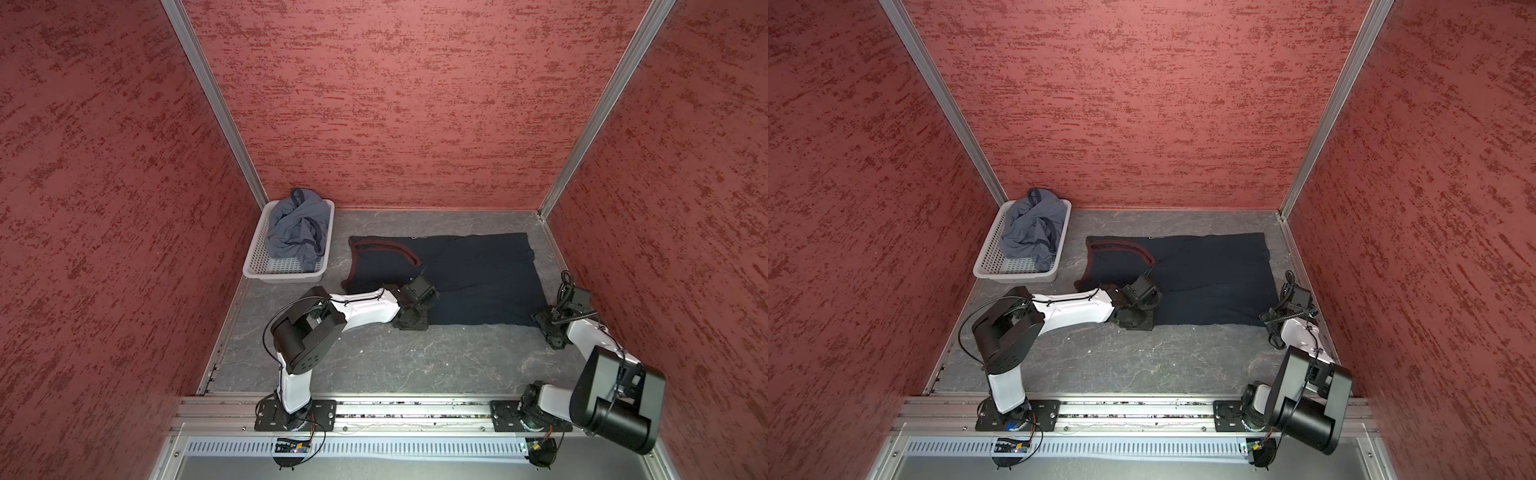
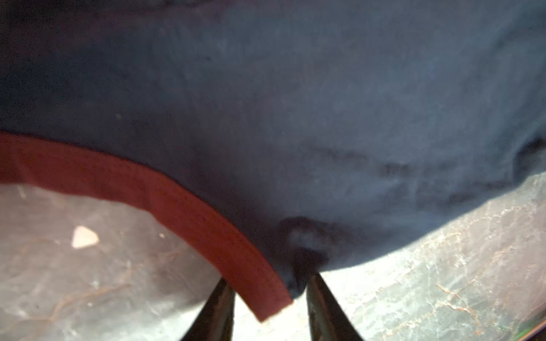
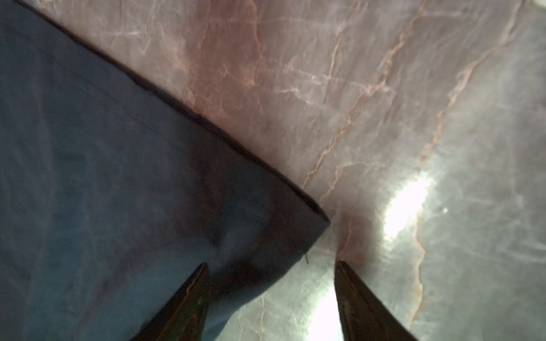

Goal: Fold and stack tank tops
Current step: Fold the tank top at the top-center of the table.

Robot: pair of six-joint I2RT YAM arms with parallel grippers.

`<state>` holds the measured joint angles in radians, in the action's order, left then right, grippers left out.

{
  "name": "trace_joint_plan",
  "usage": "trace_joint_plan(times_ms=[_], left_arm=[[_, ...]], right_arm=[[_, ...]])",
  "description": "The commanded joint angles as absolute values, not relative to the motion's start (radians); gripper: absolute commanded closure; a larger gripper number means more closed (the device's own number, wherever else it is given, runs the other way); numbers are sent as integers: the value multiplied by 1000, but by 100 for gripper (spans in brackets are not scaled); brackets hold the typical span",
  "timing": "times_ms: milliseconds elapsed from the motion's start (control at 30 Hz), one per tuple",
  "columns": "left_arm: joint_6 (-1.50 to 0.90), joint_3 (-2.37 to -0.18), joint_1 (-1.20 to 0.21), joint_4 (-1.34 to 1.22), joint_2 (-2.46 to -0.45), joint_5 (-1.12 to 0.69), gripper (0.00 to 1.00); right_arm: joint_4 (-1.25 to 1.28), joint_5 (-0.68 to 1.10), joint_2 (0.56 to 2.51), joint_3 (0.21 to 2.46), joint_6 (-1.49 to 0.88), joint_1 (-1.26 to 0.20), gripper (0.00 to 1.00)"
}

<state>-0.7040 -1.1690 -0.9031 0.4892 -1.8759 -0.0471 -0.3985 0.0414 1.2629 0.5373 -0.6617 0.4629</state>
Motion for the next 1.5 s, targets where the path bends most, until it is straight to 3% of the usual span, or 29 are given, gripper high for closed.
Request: trace_joint_plan(times_ms=[0,233,467,800,1467], left_arm=[[-695,-1183,-901,471,-1907,-60,67],[-696,-1196,-913,459,-1903,-57,80],[-690,-1195,-935,459,-1829,-34,93],[-698,-1163,-915,414,-1704,-62,95],[-667,-1508,-662,528,-2020,-239,91]], right_arm=[[-339,16,1278,512,-677,474,40],[-311,2,1276,502,-660,476,76],[-315,11,1232,519,-642,476,93],[-370,36,1208,653,-579,450,98],[-298,37,1733,1168,-591,280,95]])
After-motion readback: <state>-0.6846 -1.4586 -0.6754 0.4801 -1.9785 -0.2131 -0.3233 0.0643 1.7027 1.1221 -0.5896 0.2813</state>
